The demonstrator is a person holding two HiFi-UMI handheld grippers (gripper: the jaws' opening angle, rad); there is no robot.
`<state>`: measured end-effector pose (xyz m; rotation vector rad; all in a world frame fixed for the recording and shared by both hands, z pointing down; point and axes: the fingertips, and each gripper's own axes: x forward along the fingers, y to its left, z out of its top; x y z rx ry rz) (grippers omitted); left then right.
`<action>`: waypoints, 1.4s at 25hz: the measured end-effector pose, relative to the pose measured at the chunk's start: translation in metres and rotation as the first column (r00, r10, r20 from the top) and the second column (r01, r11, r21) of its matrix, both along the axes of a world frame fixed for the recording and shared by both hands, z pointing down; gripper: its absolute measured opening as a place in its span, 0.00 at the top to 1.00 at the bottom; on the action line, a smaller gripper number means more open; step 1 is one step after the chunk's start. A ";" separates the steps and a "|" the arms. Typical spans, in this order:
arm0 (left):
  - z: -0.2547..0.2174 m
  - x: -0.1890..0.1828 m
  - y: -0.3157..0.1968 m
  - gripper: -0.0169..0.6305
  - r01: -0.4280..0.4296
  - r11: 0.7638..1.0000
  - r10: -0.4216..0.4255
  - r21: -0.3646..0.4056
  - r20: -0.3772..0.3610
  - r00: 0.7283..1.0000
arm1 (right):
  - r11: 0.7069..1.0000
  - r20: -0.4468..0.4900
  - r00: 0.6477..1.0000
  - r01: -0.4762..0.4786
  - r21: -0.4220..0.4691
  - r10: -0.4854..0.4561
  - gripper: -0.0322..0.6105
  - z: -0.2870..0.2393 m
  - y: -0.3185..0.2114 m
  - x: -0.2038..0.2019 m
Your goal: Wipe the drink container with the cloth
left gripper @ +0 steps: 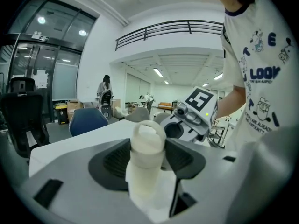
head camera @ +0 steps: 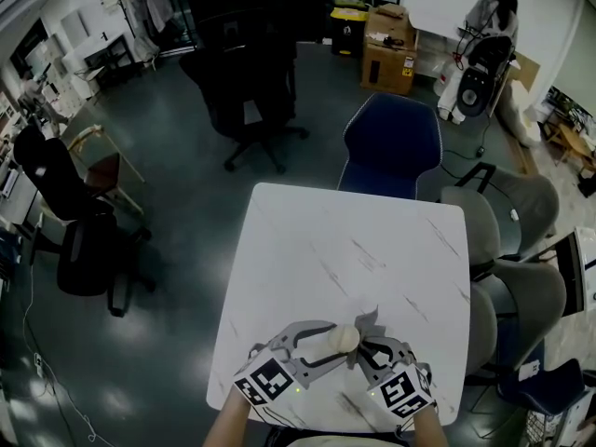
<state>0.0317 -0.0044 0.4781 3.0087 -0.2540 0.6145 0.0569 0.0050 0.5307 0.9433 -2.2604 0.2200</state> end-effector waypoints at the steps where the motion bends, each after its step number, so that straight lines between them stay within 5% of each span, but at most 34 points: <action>1: -0.001 0.000 0.000 0.60 -0.012 1.000 0.012 0.000 0.003 1.000 | 1.000 0.003 1.000 0.000 0.005 0.000 0.88 -0.003 -0.001 0.000; 17: -0.002 -0.001 -0.002 0.60 -0.196 0.981 0.196 -0.011 0.075 0.978 | 0.999 0.011 0.999 0.047 0.021 -0.047 0.88 -0.031 -0.002 -0.002; 35: -0.003 -0.001 -0.002 0.60 -0.258 0.966 0.259 -0.020 0.081 0.962 | 0.998 -0.034 0.998 0.042 -0.056 -0.044 0.88 0.015 -0.008 0.000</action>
